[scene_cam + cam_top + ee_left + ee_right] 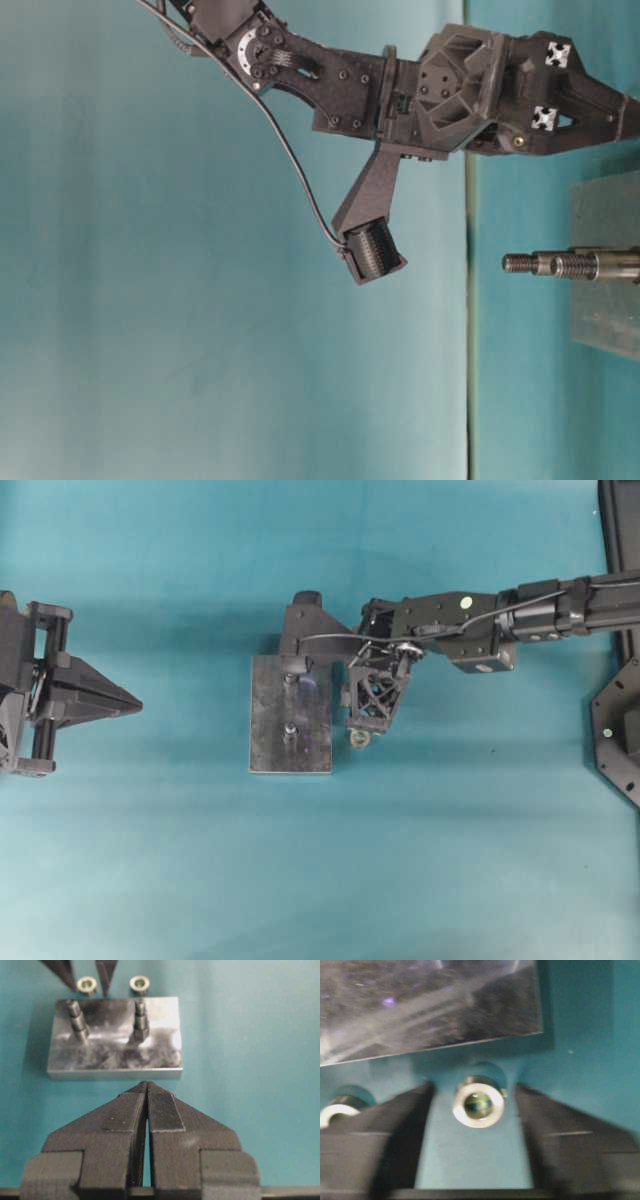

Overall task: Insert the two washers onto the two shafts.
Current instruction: 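Close the right gripper on the upper washer and lift it, then carry the washer left over the upper threaded shaft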

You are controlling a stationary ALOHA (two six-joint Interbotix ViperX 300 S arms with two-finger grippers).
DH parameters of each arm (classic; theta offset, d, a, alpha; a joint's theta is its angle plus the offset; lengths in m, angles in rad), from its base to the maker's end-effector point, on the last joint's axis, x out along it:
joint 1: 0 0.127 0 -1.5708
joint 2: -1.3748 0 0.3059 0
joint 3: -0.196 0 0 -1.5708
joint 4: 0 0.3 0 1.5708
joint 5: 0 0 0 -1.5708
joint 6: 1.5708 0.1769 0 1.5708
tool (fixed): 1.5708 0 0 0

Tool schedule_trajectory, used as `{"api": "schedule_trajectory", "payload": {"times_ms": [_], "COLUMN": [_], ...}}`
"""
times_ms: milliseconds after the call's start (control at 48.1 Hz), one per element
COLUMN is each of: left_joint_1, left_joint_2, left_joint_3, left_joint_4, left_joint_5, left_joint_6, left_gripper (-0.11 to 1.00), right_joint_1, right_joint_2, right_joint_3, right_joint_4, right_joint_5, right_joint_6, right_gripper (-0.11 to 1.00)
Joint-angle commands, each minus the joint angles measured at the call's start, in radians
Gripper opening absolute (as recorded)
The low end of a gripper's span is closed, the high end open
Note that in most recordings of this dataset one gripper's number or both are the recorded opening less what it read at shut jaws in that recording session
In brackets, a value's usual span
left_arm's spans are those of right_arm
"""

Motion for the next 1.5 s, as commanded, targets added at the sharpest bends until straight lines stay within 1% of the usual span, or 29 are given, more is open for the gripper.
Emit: {"api": "schedule_trajectory", "payload": {"times_ms": [0, 42, 83, 229, 395, 603, 769, 914, 1226, 1475], "left_joint_1": [-0.002, -0.002, -0.002, -0.002, -0.002, -0.002, -0.002, -0.002, -0.002, -0.002], "left_joint_2": [0.000, -0.002, -0.002, -0.002, -0.002, -0.002, -0.002, -0.002, -0.002, -0.003], "left_joint_3": [-0.011, -0.009, -0.011, -0.011, -0.011, -0.008, -0.006, -0.003, -0.002, -0.003], "left_joint_4": [0.003, 0.002, 0.002, 0.003, 0.003, 0.002, 0.003, 0.002, 0.003, 0.003], "left_joint_5": [-0.012, -0.012, -0.015, -0.020, -0.026, -0.035, -0.048, -0.051, -0.051, -0.052], "left_joint_6": [0.000, 0.000, -0.002, 0.000, -0.002, -0.002, -0.002, -0.003, -0.005, -0.006], "left_gripper": [0.00, 0.00, 0.00, 0.00, 0.00, 0.00, 0.00, 0.00, 0.00, 0.00], "right_joint_1": [-0.003, -0.003, -0.003, -0.006, -0.015, -0.021, -0.014, -0.006, 0.018, 0.032], "right_joint_2": [-0.025, -0.025, -0.025, -0.031, -0.058, -0.110, -0.112, -0.092, -0.023, 0.035], "right_joint_3": [-0.008, -0.006, -0.008, -0.015, -0.044, -0.129, -0.202, -0.275, -0.393, -0.454], "right_joint_4": [-0.003, -0.003, -0.003, -0.003, -0.003, -0.008, -0.008, -0.008, -0.008, -0.006], "right_joint_5": [0.003, 0.003, 0.003, 0.021, 0.084, 0.189, 0.253, 0.267, 0.290, 0.308], "right_joint_6": [-0.006, -0.005, -0.003, 0.006, 0.008, 0.000, -0.008, -0.008, -0.012, -0.040], "right_gripper": [0.42, 0.36, 0.33, 0.33, 0.33, 0.33, 0.33, 0.33, 0.33, 0.33]}}
